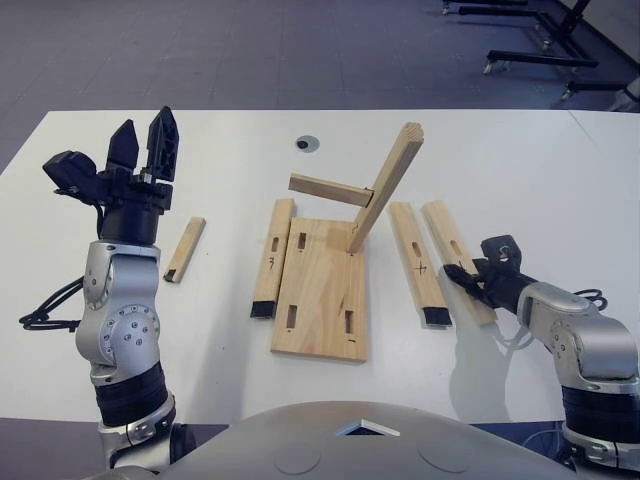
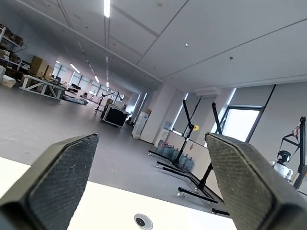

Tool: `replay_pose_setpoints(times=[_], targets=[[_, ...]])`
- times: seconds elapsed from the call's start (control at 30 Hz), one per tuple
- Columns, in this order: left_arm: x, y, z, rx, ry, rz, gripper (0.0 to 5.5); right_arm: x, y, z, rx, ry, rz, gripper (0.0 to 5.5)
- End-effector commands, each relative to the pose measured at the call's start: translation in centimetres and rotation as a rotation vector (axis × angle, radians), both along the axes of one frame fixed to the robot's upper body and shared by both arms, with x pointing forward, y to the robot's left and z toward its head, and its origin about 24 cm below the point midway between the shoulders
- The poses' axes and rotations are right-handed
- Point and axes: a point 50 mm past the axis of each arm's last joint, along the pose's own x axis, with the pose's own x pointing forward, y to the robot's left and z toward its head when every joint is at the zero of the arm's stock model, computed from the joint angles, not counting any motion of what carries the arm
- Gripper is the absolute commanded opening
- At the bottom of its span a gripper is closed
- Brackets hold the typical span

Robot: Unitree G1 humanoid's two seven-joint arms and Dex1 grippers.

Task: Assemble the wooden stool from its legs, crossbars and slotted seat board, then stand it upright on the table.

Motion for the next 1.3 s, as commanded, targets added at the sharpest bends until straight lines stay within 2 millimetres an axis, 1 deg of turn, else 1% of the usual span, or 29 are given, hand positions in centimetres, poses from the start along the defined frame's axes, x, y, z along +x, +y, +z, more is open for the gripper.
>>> replay_pose_setpoints(times=[0.03,0.17,0.23,0.3,0.37,0.43,0.47,0.53,0.6,0.63,0.7,0.77,0.9,1.03,1.1,1.2,1.3], targets=[[0.4,-0.3,0.1,-0.017,0.010,-0.054,4.06,-0.7,0.0,-1.6,0.014,0.079,-0.036,2.08],[0.6,-0.6,0.2,-0.003,0.009,-0.088,4.06,-0.1,0.0,-1.4,0.022,0.039,-0.052,2.03],[0.7,-0.8,0.3,-0.008,0.003,-0.108,4.06,0.6,-0.2,-0.9,0.042,-0.005,-0.069,2.03],[0.9,-1.1,0.6,-0.016,-0.013,-0.154,4.06,2.6,-1.2,0.9,0.103,-0.145,-0.122,2.03],[0.9,-1.6,1.3,-0.039,-0.046,-0.227,4.06,4.9,-2.1,3.9,0.186,-0.346,-0.150,2.03],[0.6,-2.3,2.1,-0.066,-0.092,-0.357,4.06,6.8,-2.5,8.1,0.326,-0.579,-0.130,2.03],[0.3,-2.7,2.6,-0.071,-0.120,-0.440,4.06,7.2,-2.2,10.5,0.422,-0.696,-0.077,2.03],[-0.4,-3.5,3.5,-0.054,-0.164,-0.615,4.06,7.0,-0.6,14.8,0.603,-0.864,0.132,2.03],[-1.0,-3.9,4.1,-0.020,-0.189,-0.754,4.06,6.2,1.3,17.2,0.717,-0.922,0.330,2.03],[-1.1,-4.1,4.2,-0.006,-0.192,-0.806,4.06,5.8,2.2,17.8,0.754,-0.928,0.405,2.03],[-1.4,-4.4,4.4,0.011,-0.194,-0.909,4.06,4.9,3.4,18.4,0.811,-0.904,0.540,2.03],[-1.7,-4.6,4.5,0.015,-0.190,-1.001,4.06,4.1,4.6,18.4,0.833,-0.851,0.666,2.03],[-1.8,-4.9,5.0,-0.043,-0.193,-1.129,4.06,2.5,6.5,18.0,0.850,-0.732,0.906,2.03],[-1.7,-5.6,4.8,-0.063,-0.163,-1.212,4.06,1.7,8.3,17.3,0.878,-0.655,1.041,2.03],[-1.7,-6.0,4.8,-0.070,-0.156,-1.240,4.06,1.4,9.3,16.5,0.886,-0.599,1.104,2.03],[-1.6,-6.4,4.7,-0.068,-0.150,-1.264,4.06,1.2,10.3,15.8,0.897,-0.564,1.144,2.03],[-1.7,-6.9,4.2,-0.029,-0.112,-1.279,4.06,1.5,11.1,15.3,0.906,-0.553,1.172,2.03]])
